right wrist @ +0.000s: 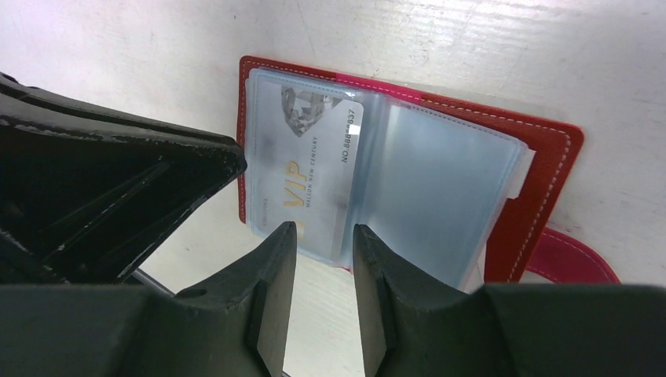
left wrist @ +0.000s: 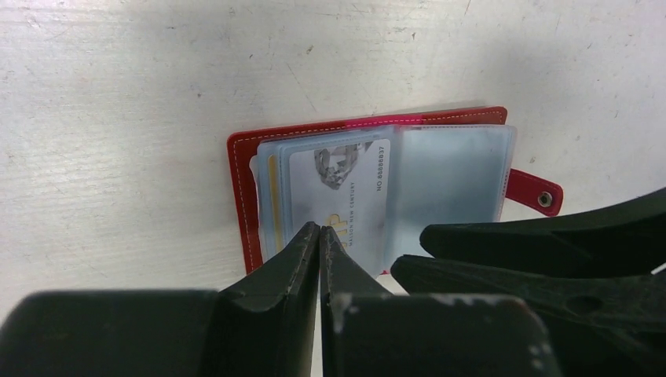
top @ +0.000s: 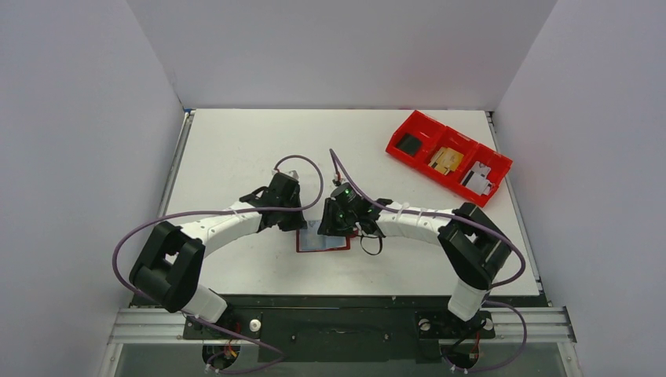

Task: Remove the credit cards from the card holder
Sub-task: Remove the credit card from the card holder.

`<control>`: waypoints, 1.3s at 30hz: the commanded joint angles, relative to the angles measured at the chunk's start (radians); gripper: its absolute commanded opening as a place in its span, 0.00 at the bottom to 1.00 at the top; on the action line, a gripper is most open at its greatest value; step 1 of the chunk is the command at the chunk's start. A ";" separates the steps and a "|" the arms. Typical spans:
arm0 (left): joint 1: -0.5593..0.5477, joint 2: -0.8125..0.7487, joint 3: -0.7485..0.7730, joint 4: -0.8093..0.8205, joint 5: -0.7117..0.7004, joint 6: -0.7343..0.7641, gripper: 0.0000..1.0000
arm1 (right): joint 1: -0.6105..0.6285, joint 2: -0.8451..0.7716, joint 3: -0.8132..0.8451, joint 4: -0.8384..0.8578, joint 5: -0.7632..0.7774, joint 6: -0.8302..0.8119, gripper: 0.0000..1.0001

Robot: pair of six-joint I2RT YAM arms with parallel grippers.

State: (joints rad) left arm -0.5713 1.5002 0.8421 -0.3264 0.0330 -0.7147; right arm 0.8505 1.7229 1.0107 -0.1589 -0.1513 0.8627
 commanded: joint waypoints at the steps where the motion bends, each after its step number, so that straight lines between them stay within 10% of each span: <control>1: 0.007 0.000 -0.002 0.017 -0.015 0.018 0.01 | -0.012 0.020 0.015 0.101 -0.040 0.024 0.29; 39: -0.040 0.099 -0.031 -0.007 -0.073 -0.063 0.00 | -0.126 0.100 -0.206 0.500 -0.241 0.199 0.03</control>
State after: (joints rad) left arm -0.6014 1.5749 0.8356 -0.2855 -0.0093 -0.7776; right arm 0.7273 1.8137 0.8085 0.2600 -0.3882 1.0424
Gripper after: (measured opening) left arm 0.003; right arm 0.063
